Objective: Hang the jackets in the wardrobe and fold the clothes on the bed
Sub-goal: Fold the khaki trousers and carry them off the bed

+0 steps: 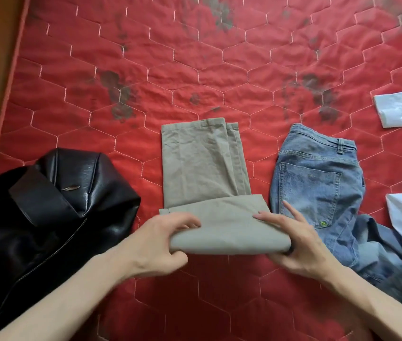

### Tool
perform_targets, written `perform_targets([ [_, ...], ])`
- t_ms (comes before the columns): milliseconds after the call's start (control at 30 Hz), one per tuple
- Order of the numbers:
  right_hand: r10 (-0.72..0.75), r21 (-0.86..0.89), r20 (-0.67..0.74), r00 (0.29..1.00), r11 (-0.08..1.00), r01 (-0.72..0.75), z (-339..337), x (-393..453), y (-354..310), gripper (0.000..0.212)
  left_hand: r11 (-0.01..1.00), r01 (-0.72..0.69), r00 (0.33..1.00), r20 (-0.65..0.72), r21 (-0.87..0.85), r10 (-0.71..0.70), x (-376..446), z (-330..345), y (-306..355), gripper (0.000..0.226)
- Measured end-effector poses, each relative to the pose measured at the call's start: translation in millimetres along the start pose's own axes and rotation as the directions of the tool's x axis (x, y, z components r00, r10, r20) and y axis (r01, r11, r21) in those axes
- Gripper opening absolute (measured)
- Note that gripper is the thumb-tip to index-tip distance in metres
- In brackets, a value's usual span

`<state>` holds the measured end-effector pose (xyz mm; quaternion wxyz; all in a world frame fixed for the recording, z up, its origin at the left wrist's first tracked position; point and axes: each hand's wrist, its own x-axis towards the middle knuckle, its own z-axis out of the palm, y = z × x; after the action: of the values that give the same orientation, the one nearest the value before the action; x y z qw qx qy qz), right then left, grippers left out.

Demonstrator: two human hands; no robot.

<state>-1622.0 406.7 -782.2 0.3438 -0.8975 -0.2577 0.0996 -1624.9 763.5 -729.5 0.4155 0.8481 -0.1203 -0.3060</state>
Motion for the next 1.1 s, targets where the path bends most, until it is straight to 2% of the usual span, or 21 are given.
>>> perform_targets([
  [67, 0.087, 0.099, -0.113, 0.99, 0.992, -0.076, -5.2, 7.0, -6.2, 0.05, 0.975, 0.051, 0.988, -0.128, -0.215, -0.08, -3.0, -14.5, -3.9, 0.052],
  [133, 0.212, 0.244, -0.172, 0.962, 0.955, -0.167, -5.2, 18.6, -16.1, 0.041, 0.918, 0.057, 0.951, -0.258, -0.393, -0.169, -3.3, -20.5, -8.5, 0.049],
  [233, 0.391, 0.406, -0.231, 0.891, 0.871, -0.277, 2.1, 47.4, -26.0, 0.031, 0.796, 0.015, 0.835, -0.431, -0.605, -0.343, 9.0, -15.9, -17.4, 0.047],
  [300, 0.459, 0.436, -0.213, 0.863, 0.835, -0.336, 15.1, 66.5, -25.5, 0.029, 0.734, -0.01, 0.774, -0.47, -0.679, -0.425, 22.8, -6.6, -26.2, 0.055],
  [333, 0.481, 0.437, -0.184, 0.857, 0.821, -0.367, 22.9, 74.8, -24.6, 0.034, 0.74, 0.003, 0.767, -0.473, -0.673, -0.433, 28.1, -0.2, -30.7, 0.061],
  [400, 0.507, 0.383, -0.173, 0.844, 0.824, -0.417, 40.8, 85.6, -20.6, 0.044, 0.819, 0.083, 0.788, -0.466, -0.567, -0.403, 34.7, 14.3, -38.0, 0.073],
  [500, 0.543, 0.262, -0.242, 0.804, 0.834, -0.485, 54.8, 100.4, -11.6, 0.041, 0.9, 0.186, 0.802, -0.468, -0.394, -0.371, 46.6, 17.9, -46.0, 0.087],
  [600, 0.548, 0.178, -0.304, 0.779, 0.836, -0.518, 56.2, 121.6, -5.2, 0.037, 0.905, 0.211, 0.785, -0.487, -0.369, -0.382, 66.3, 4.5, -62.2, 0.085],
  [667, 0.548, 0.129, -0.329, 0.769, 0.833, -0.539, 59.1, 133.3, 1.2, 0.043, 0.902, 0.267, 0.784, -0.468, -0.338, -0.408, 78.8, -3.3, -68.9, 0.087],
  [733, 0.571, 0.094, -0.347, 0.744, 0.81, -0.579, 61.9, 143.9, 6.3, 0.05, 0.898, 0.313, 0.773, -0.465, -0.311, -0.431, 90.0, -5.9, -72.7, 0.09],
  [800, 0.617, 0.073, -0.352, 0.704, 0.768, -0.636, 64.1, 153.2, 10.1, 0.049, 0.889, 0.324, 0.764, -0.465, -0.323, -0.447, 100.2, -7.8, -78.0, 0.091],
  [867, 0.647, 0.024, -0.347, 0.679, 0.73, -0.683, 65.9, 160.8, 11.6, 0.045, 0.874, 0.331, 0.754, -0.458, -0.355, -0.472, 108.8, -9.2, -81.7, 0.084],
  [900, 0.649, 0.009, -0.356, 0.672, 0.722, -0.692, 66.9, 163.2, 12.3, 0.044, 0.871, 0.347, 0.746, -0.461, -0.348, -0.481, 111.4, -8.5, -79.0, 0.074],
  [933, 0.644, 0.01, -0.375, 0.667, 0.722, -0.692, 68.2, 165.5, 12.8, 0.046, 0.872, 0.363, 0.731, -0.48, -0.328, -0.485, 113.8, -6.2, -76.3, 0.061],
  [1000, 0.624, 0.016, -0.421, 0.659, 0.731, -0.682, 69.1, 169.0, 13.2, 0.055, 0.859, 0.418, 0.658, -0.554, -0.294, -0.51, 119.0, -0.3, -68.2, 0.047],
  [1100, 0.667, 0.062, -0.393, 0.633, 0.706, -0.706, 64.5, 173.8, 14.2, 0.059, 0.765, 0.512, 0.533, -0.555, -0.39, -0.639, 128.4, -0.6, -47.8, 0.053],
])
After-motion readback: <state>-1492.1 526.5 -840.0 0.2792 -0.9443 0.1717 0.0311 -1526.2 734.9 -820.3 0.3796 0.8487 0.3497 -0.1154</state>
